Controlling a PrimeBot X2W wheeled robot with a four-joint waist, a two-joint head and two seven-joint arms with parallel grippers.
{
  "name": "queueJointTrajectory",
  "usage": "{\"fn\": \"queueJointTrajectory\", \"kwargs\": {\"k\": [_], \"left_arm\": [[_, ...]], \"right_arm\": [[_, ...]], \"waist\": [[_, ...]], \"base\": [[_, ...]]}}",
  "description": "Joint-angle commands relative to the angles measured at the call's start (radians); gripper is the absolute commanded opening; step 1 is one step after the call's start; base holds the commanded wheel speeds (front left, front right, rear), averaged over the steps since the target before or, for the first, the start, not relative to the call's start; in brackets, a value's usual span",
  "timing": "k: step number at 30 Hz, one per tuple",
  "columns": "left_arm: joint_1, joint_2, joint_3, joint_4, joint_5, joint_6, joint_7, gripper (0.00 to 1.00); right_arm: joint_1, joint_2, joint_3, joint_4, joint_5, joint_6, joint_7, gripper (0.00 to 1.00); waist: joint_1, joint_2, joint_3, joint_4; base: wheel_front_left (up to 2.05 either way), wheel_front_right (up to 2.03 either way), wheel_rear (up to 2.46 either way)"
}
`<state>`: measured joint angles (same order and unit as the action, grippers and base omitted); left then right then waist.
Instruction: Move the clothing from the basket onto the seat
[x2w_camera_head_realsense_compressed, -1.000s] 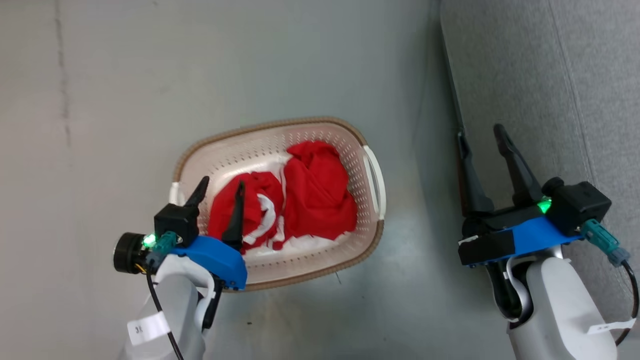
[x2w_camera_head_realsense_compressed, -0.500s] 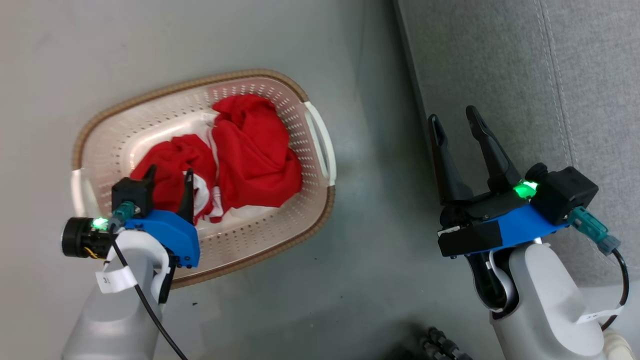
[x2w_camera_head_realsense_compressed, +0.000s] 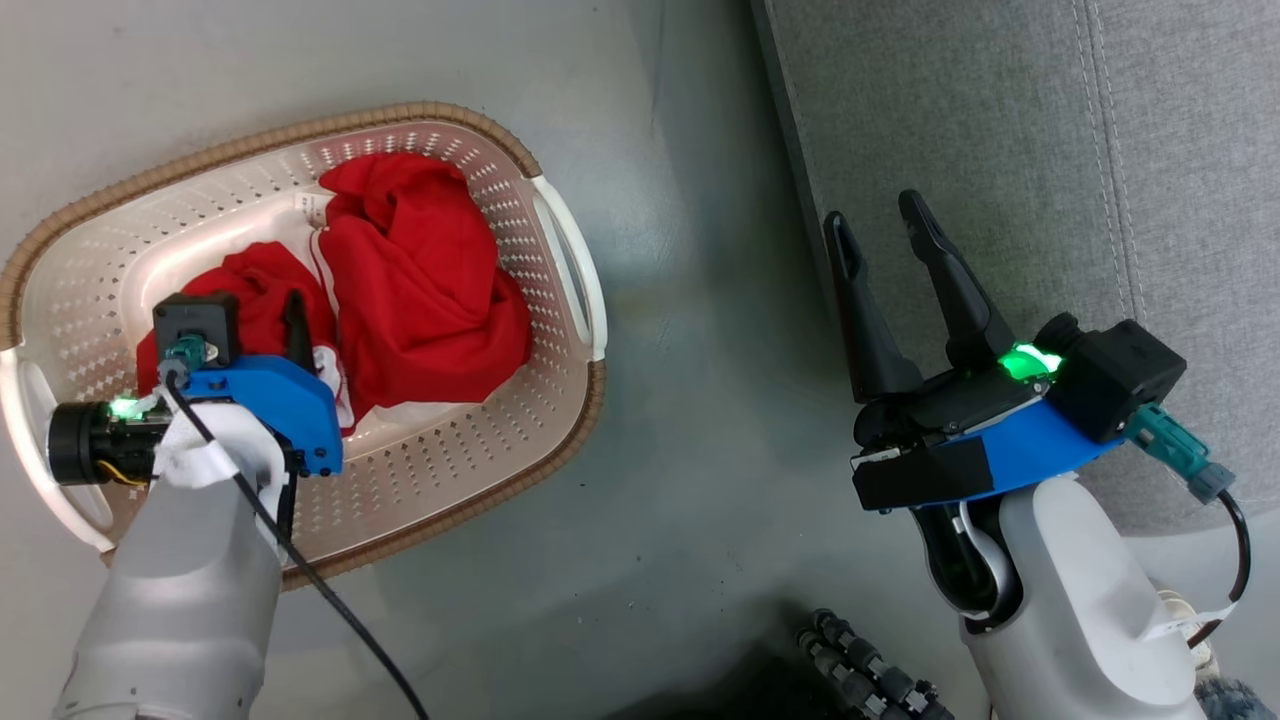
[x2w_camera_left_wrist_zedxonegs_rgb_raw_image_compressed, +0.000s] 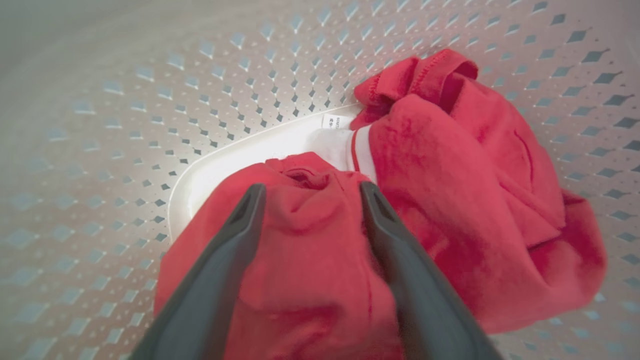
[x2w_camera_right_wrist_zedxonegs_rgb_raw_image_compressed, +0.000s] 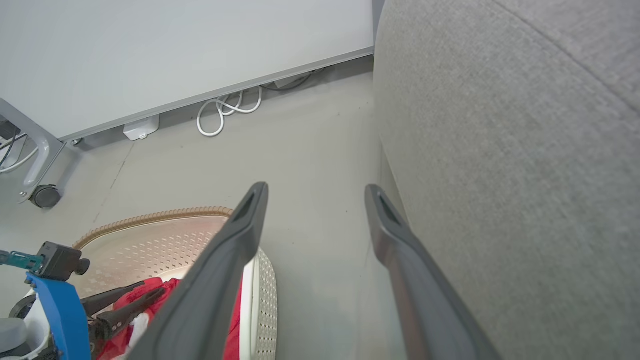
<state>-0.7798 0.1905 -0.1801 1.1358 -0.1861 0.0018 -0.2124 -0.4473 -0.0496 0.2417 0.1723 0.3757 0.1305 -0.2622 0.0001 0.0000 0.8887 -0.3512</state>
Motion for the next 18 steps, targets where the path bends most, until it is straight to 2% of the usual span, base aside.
{"fn": "queueJointTrajectory", "kwargs": {"k": [1, 7, 10, 11, 12, 13, 18], "left_arm": [[-0.022, 0.008, -0.003, 0.011, 0.002, 0.016, 0.007, 1.00], [-0.041, -0.003, -0.010, 0.076, -0.001, 0.061, 0.078, 1.00], [-0.046, -0.009, -0.016, 0.095, -0.003, 0.061, 0.109, 1.00], [-0.047, -0.010, -0.020, 0.099, -0.002, 0.059, 0.116, 0.80], [-0.049, -0.011, -0.023, 0.102, -0.001, 0.054, 0.122, 0.17], [-0.051, -0.011, -0.026, 0.104, -0.001, 0.051, 0.125, 0.00], [-0.055, -0.016, -0.037, 0.112, -0.005, 0.038, 0.137, 0.00]], "right_arm": [[-0.009, -0.002, 0.001, -0.003, 0.008, 0.000, -0.004, 1.00], [-0.013, -0.002, 0.006, 0.002, 0.014, 0.000, -0.004, 1.00], [-0.014, -0.002, 0.009, 0.003, 0.016, 0.000, -0.004, 1.00], [-0.014, -0.002, 0.009, 0.003, 0.017, 0.000, -0.004, 1.00], [-0.015, -0.002, 0.010, 0.004, 0.017, 0.000, -0.004, 1.00], [-0.016, -0.002, 0.009, 0.005, 0.018, 0.000, -0.004, 1.00], [-0.017, -0.002, 0.005, 0.006, 0.016, 0.000, -0.004, 1.00]], "waist": [[-0.0001, 0.0000, 0.002, -0.001], [-0.0001, 0.0000, 0.003, -0.002], [-0.0001, 0.0000, 0.001, -0.002], [-0.0001, 0.0000, 0.001, -0.001], [-0.0001, 0.0000, 0.001, -0.001], [-0.0001, 0.0000, 0.000, 0.000], [-0.0001, 0.0000, -0.003, 0.003]], "base": [[0.00, 0.00, 0.00], [0.00, 0.00, 0.00], [0.00, 0.00, 0.00], [0.00, 0.00, 0.00], [0.00, 0.00, 0.00], [0.00, 0.00, 0.00], [0.00, 0.00, 0.00]]}}
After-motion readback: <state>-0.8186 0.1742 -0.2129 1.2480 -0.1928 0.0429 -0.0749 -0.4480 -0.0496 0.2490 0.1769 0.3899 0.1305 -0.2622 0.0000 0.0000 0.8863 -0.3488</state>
